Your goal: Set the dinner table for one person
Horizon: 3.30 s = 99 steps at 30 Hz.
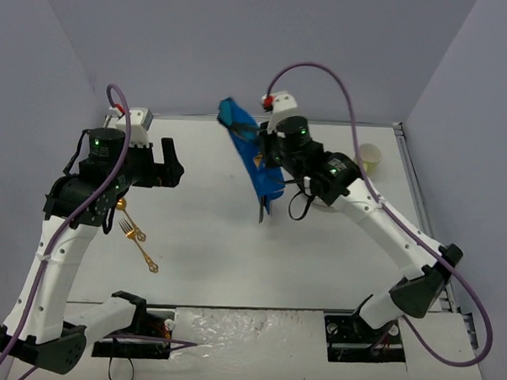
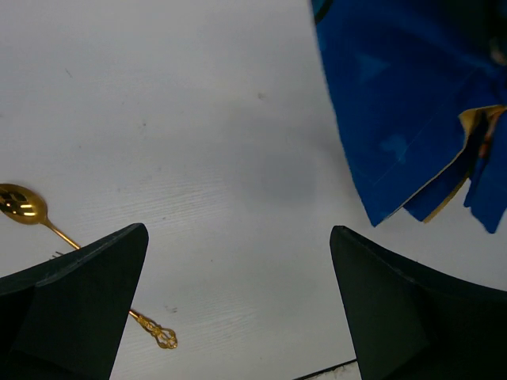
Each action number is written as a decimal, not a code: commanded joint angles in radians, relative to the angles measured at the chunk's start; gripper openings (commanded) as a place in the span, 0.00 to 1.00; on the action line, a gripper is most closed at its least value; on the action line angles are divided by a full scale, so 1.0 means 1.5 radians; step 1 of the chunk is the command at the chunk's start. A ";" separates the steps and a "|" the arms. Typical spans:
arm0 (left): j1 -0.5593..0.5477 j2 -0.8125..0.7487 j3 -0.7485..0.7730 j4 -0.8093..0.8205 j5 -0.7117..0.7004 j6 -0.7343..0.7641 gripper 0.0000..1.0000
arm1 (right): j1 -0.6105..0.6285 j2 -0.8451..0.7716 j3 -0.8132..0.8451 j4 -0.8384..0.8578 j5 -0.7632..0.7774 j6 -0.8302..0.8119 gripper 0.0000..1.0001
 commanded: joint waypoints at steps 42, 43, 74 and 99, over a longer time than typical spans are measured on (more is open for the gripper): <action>-0.001 -0.072 -0.310 0.149 0.013 -0.171 0.97 | -0.020 0.226 -0.095 0.173 -0.063 0.017 0.57; -0.001 -0.067 -0.309 0.155 0.025 -0.166 0.97 | -0.027 0.220 -0.096 0.173 -0.071 0.024 0.60; -0.390 0.454 0.040 0.152 -0.232 0.214 0.85 | -0.269 -0.317 -0.525 0.112 -0.044 0.149 0.95; -0.417 0.592 0.102 0.072 -0.307 0.292 0.51 | -0.289 -0.369 -0.570 0.086 -0.040 0.168 0.95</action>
